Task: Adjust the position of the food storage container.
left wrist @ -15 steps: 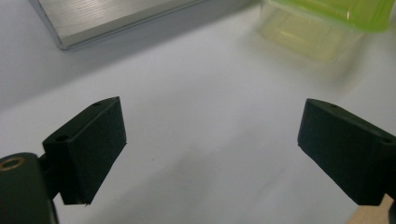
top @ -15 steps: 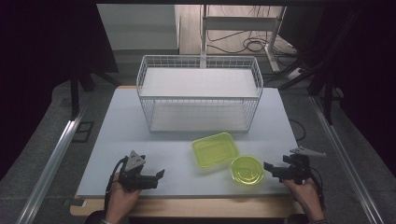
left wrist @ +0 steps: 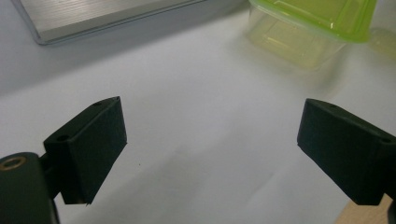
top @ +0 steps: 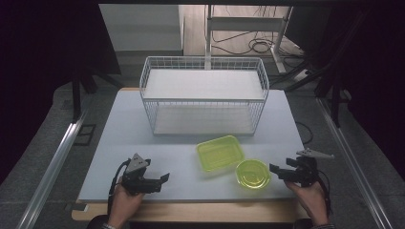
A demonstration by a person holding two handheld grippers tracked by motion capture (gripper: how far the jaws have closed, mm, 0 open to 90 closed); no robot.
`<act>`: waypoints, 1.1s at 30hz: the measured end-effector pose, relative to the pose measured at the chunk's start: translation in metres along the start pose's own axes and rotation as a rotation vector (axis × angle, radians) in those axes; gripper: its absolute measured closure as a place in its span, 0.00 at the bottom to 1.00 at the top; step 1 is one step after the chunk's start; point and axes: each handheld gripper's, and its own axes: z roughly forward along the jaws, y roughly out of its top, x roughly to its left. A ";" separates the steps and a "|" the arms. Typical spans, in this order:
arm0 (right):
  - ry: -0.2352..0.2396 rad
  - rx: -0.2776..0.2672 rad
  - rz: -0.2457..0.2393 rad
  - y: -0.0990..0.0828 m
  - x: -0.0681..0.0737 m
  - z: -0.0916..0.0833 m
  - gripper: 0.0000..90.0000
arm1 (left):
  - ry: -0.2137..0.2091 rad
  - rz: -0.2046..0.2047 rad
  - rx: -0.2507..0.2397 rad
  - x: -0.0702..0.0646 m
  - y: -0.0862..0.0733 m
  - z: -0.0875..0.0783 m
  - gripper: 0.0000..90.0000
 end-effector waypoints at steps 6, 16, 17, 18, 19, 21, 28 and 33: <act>0.007 0.045 -0.035 0.002 0.006 -0.001 0.45 | 0.007 0.004 0.021 0.000 -0.001 0.003 0.09; 0.036 -0.012 -0.167 0.009 0.024 -0.018 0.90 | 0.018 0.013 0.029 -0.001 -0.001 0.005 0.08; 0.041 -0.016 -0.182 0.010 0.027 -0.019 0.92 | 0.018 0.017 0.032 -0.001 -0.001 0.005 0.08; 0.048 -0.021 -0.195 0.010 0.029 -0.020 0.95 | 0.020 0.018 0.033 -0.001 -0.001 0.005 0.08; 0.048 -0.021 -0.195 0.010 0.029 -0.020 0.95 | 0.020 0.018 0.033 -0.001 -0.001 0.005 0.08; 0.064 -0.029 -0.218 0.012 0.034 -0.020 0.98 | 0.021 0.026 0.028 -0.002 0.000 0.005 0.08; 0.111 -0.039 -0.250 0.014 0.053 -0.020 0.99 | -0.044 0.037 -0.053 -0.006 0.003 0.000 0.08; 0.158 -0.033 -0.261 0.013 0.067 -0.017 0.99 | -0.033 0.038 -0.039 -0.006 0.003 0.002 0.08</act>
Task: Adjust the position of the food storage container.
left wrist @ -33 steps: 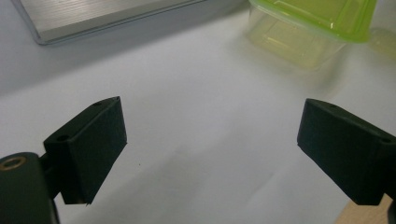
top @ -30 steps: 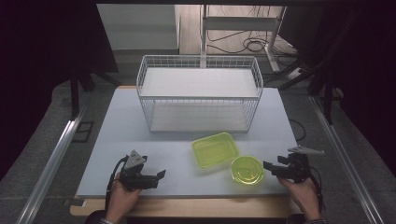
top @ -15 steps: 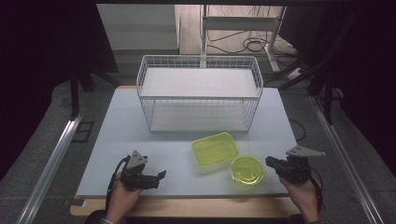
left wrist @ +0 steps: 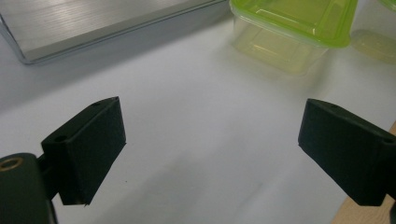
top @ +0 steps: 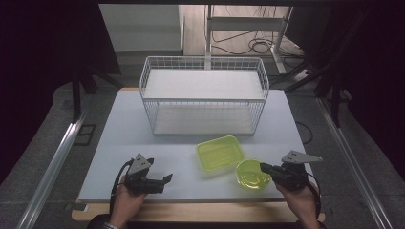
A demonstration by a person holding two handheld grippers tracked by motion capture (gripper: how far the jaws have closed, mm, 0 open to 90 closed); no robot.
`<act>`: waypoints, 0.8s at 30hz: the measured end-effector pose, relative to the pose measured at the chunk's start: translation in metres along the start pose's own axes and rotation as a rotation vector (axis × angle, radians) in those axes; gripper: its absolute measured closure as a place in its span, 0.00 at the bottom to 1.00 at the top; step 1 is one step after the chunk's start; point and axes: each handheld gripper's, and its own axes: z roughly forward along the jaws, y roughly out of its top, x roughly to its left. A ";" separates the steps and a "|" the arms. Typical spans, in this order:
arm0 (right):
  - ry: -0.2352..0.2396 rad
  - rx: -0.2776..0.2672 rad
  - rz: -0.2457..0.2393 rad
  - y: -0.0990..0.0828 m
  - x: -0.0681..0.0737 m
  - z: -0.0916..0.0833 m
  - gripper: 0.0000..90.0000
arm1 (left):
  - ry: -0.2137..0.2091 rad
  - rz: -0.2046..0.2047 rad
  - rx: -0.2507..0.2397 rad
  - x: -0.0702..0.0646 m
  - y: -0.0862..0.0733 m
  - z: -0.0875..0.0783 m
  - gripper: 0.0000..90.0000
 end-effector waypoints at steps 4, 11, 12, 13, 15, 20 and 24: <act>0.028 0.002 -0.017 0.001 0.008 0.005 0.99 | 0.008 0.010 0.007 0.000 -0.001 0.001 0.08; 0.087 0.005 -0.038 0.003 0.023 0.013 0.99 | 0.020 0.022 0.018 0.000 -0.001 0.003 0.08; 0.087 0.005 -0.038 0.003 0.023 0.013 0.99 | 0.020 0.022 0.018 0.000 -0.001 0.003 0.08; 0.100 0.006 -0.049 0.004 0.029 0.016 0.99 | 0.020 0.029 0.019 0.000 -0.001 0.003 0.07; 0.112 0.005 -0.053 0.005 0.032 0.019 0.99 | 0.016 0.033 0.020 -0.001 -0.001 0.004 0.07; 0.135 0.026 -0.084 0.006 0.043 0.031 0.99 | 0.012 0.039 0.024 -0.002 -0.001 0.005 0.07; 0.150 0.036 -0.101 0.006 0.052 0.039 0.99 | 0.015 0.042 0.028 -0.002 -0.001 0.006 0.07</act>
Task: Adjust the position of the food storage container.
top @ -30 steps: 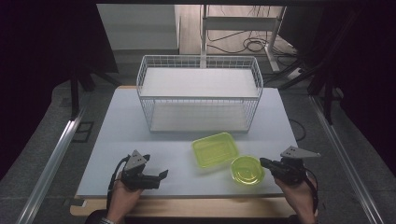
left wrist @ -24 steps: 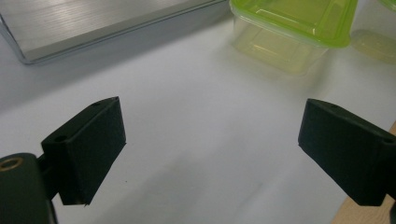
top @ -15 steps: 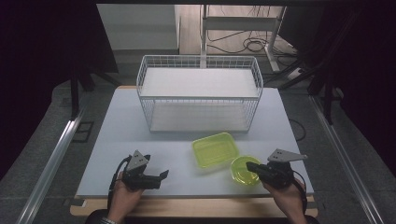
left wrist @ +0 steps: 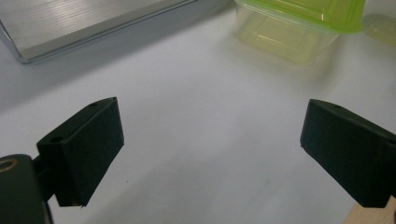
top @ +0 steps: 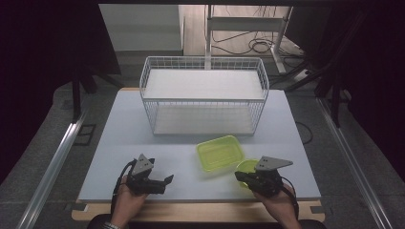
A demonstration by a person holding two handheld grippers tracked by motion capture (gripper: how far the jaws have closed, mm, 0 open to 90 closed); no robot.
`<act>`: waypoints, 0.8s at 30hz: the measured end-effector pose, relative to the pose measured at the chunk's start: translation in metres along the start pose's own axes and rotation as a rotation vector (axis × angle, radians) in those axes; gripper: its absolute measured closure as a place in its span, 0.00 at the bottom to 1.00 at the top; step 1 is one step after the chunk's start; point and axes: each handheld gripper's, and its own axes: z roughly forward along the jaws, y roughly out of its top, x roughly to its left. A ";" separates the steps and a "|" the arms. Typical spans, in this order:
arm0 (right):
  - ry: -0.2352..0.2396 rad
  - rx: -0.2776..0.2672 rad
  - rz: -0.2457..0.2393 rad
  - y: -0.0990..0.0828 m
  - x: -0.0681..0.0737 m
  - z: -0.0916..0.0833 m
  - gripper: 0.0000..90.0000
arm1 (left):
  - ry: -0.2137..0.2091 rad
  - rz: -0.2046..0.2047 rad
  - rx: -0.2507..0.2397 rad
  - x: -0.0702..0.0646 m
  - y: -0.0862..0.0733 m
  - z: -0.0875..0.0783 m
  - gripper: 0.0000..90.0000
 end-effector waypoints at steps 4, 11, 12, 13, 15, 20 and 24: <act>0.010 0.032 -0.030 0.001 0.005 0.010 0.99 | 0.004 0.009 0.013 -0.001 0.000 0.002 0.07; -0.011 0.043 -0.019 -0.001 -0.001 0.012 0.99 | 0.007 0.022 0.024 -0.003 0.000 0.002 0.07; -0.019 0.041 -0.018 -0.001 -0.002 0.010 0.99 | 0.007 0.022 0.024 -0.003 0.000 0.002 0.07; -0.027 0.041 -0.020 -0.001 -0.003 0.009 0.99 | 0.008 0.022 0.024 -0.003 0.000 0.002 0.07; -0.030 0.036 -0.006 -0.002 -0.007 0.008 0.99 | 0.011 0.022 0.023 -0.002 0.000 0.002 0.07; -0.054 0.034 0.002 -0.004 -0.014 0.003 0.99 | 0.012 0.014 0.016 -0.001 -0.001 0.001 0.08; -0.070 0.030 0.019 -0.006 -0.020 -0.002 0.99 | 0.012 0.005 0.000 0.000 -0.001 0.000 0.07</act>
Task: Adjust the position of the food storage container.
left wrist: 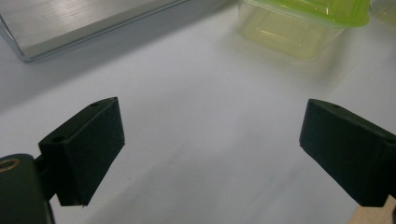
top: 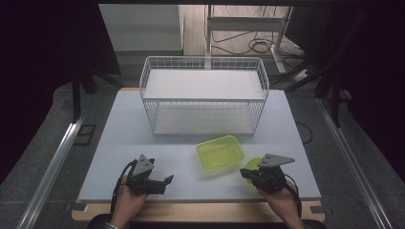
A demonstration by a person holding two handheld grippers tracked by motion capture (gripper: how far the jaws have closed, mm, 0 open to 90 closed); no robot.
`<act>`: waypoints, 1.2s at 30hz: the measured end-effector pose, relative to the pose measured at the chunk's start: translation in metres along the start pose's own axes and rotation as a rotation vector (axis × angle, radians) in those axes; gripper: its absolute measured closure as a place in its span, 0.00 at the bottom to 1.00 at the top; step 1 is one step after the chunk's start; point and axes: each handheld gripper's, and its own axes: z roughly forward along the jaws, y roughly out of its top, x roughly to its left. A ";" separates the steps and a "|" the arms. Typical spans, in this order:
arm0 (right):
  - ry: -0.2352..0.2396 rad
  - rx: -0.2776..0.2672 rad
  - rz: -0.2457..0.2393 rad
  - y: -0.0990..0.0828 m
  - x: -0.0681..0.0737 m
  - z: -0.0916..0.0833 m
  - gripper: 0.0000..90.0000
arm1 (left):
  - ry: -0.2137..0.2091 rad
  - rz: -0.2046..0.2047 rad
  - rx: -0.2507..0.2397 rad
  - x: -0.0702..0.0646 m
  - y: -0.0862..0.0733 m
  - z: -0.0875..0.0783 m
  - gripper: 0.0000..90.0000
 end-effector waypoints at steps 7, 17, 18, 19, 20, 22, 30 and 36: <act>-0.050 -0.004 0.039 -0.007 -0.021 -0.014 0.99 | -0.004 -0.043 -0.004 0.003 -0.001 0.000 0.07; -0.090 -0.002 0.083 -0.016 -0.041 -0.032 0.98 | 0.019 -0.005 0.037 0.002 -0.002 0.003 0.07; -0.090 -0.002 0.083 -0.016 -0.041 -0.032 0.98 | 0.019 -0.005 0.037 0.002 -0.002 0.003 0.07; -0.094 -0.002 0.089 -0.018 -0.043 -0.034 0.97 | 0.018 -0.005 0.039 0.002 -0.002 0.003 0.07; -0.097 -0.001 0.092 -0.018 -0.043 -0.035 0.97 | 0.018 -0.005 0.039 0.002 -0.002 0.003 0.07; -0.104 0.001 0.095 -0.019 -0.045 -0.037 0.97 | 0.016 -0.003 0.040 0.002 -0.002 0.003 0.07; -0.135 0.001 0.119 -0.023 -0.055 -0.045 0.97 | 0.016 0.001 0.048 0.001 -0.002 0.004 0.07; -0.143 0.012 0.108 -0.021 -0.051 -0.041 0.95 | 0.015 -0.005 0.066 0.000 -0.001 0.004 0.07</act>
